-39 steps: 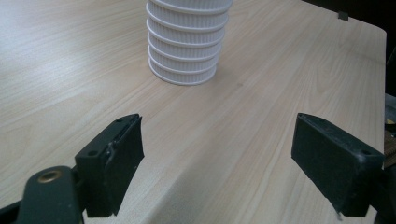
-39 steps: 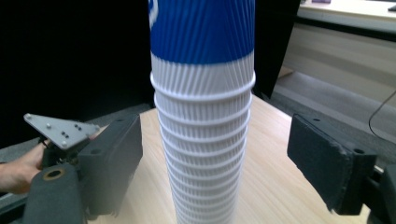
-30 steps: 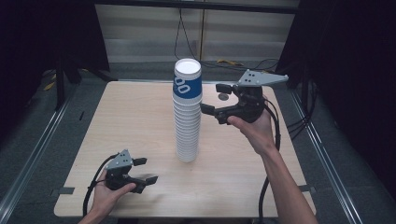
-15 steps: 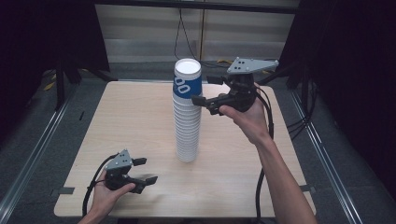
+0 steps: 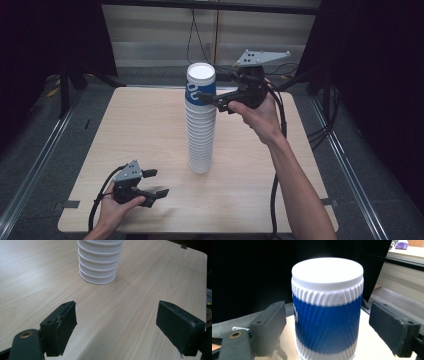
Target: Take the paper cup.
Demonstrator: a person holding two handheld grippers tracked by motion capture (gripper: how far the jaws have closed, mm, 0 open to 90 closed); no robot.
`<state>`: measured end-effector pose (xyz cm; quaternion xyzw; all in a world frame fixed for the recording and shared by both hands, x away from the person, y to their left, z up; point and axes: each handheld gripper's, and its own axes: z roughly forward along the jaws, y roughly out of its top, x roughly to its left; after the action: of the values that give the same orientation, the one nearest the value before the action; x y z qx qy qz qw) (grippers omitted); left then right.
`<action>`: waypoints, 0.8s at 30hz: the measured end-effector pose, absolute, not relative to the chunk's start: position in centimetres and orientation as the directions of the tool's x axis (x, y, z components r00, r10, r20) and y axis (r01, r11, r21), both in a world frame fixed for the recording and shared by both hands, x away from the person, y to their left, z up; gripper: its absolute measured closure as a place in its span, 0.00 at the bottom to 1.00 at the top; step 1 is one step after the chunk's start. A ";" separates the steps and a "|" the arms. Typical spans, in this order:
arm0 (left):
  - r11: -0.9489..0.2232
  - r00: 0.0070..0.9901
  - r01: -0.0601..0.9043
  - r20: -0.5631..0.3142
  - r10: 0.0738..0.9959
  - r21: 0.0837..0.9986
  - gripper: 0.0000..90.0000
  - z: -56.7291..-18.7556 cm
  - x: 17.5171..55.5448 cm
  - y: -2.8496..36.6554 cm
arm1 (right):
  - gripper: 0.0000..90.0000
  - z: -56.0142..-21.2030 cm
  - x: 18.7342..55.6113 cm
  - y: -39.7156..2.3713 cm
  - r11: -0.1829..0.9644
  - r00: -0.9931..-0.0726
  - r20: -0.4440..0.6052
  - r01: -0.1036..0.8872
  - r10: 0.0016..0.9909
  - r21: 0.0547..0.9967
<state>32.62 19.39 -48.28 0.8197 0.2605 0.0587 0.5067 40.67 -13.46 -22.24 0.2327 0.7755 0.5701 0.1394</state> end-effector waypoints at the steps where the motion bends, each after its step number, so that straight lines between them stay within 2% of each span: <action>1: -0.346 0.858 0.370 -0.174 0.484 0.862 0.18 -48.3 32.6 19.4 | 0.16 -22.1 40.8 -13.3 0.247 -0.854 0.050 0.205 0.517 0.947; 8: -0.353 0.863 0.368 -0.175 0.474 0.860 0.18 -48.3 32.6 19.2 | 0.16 -21.9 41.7 -12.1 0.273 -0.860 0.049 0.215 0.508 0.938; 16: -0.355 0.861 0.371 -0.176 0.477 0.858 0.18 -48.4 32.6 19.2 | 0.22 -21.2 41.8 -11.3 0.283 -0.866 0.034 0.201 0.499 0.938; 20: -0.355 0.861 0.371 -0.175 0.477 0.858 0.18 -48.4 32.7 19.1 | 0.29 -21.2 42.0 -11.5 0.278 -0.866 0.046 0.210 0.498 0.937; 24: -0.354 0.859 0.380 -0.185 0.477 0.855 0.18 -48.5 32.8 19.1 | 0.29 -21.3 42.2 -11.6 0.271 -0.867 0.056 0.216 0.496 0.938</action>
<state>32.75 19.12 -48.49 0.8214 0.2609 0.0479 0.5050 42.21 -11.56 -21.31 0.2258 0.7875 0.5597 0.1249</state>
